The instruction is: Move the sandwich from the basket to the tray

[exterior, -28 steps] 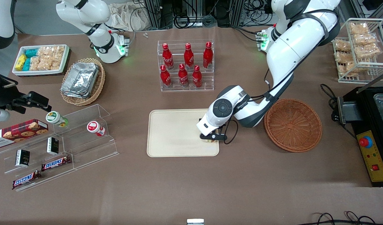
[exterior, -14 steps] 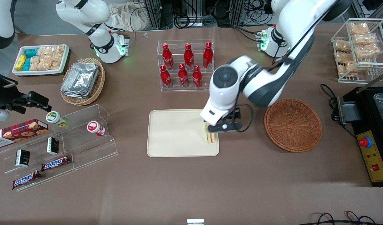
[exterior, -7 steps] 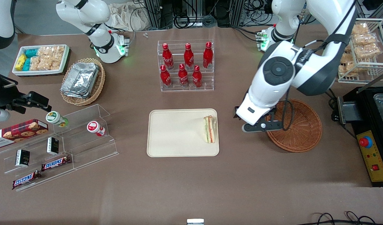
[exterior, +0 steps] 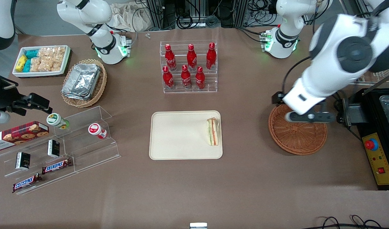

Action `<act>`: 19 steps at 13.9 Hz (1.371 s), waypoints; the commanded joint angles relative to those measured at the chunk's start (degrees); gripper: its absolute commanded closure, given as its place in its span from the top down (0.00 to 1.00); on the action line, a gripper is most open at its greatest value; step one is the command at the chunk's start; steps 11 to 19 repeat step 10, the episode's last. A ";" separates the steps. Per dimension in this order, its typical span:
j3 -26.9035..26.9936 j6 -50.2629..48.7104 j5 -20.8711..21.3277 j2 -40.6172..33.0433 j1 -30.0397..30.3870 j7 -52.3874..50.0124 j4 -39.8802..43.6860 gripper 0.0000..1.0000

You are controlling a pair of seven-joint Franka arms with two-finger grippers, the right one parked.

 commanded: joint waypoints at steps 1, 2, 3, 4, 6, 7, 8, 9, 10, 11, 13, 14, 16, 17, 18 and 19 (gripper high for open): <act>16.75 -0.64 -3.88 -8.62 -7.11 10.39 -6.16 1.00; 18.54 -1.43 -3.98 -10.12 -7.20 11.73 -6.70 1.00; 20.21 -3.00 -3.89 -11.09 -7.55 12.53 -7.14 1.00; 22.40 -2.58 -3.80 -12.06 -8.95 12.80 -7.67 1.00; 25.23 -2.31 -3.80 -12.07 -11.59 12.63 -6.53 1.00; 25.15 -2.57 -3.80 -11.90 -11.69 11.84 -5.92 1.00; 24.97 -2.84 -3.37 -11.55 -11.69 12.62 -5.30 1.00; 24.80 -2.75 -3.10 -10.93 -11.77 12.54 -4.78 1.00; 24.79 -2.84 -3.10 -10.93 -11.69 12.28 -4.25 1.00; 24.79 -2.84 -3.10 -10.93 -11.69 12.28 -4.25 1.00; 24.79 -2.84 -3.10 -10.93 -11.69 12.28 -4.25 1.00; 24.79 -2.84 -3.10 -10.93 -11.69 12.28 -4.25 1.00; 24.79 -2.84 -3.10 -10.93 -11.69 12.28 -4.25 1.00; 24.79 -2.84 -3.10 -10.93 -11.69 12.28 -4.25 1.00; 24.79 -2.84 -3.10 -10.93 -11.69 12.28 -4.25 1.00; 24.79 -2.84 -3.10 -10.93 -11.69 12.28 -4.25 1.00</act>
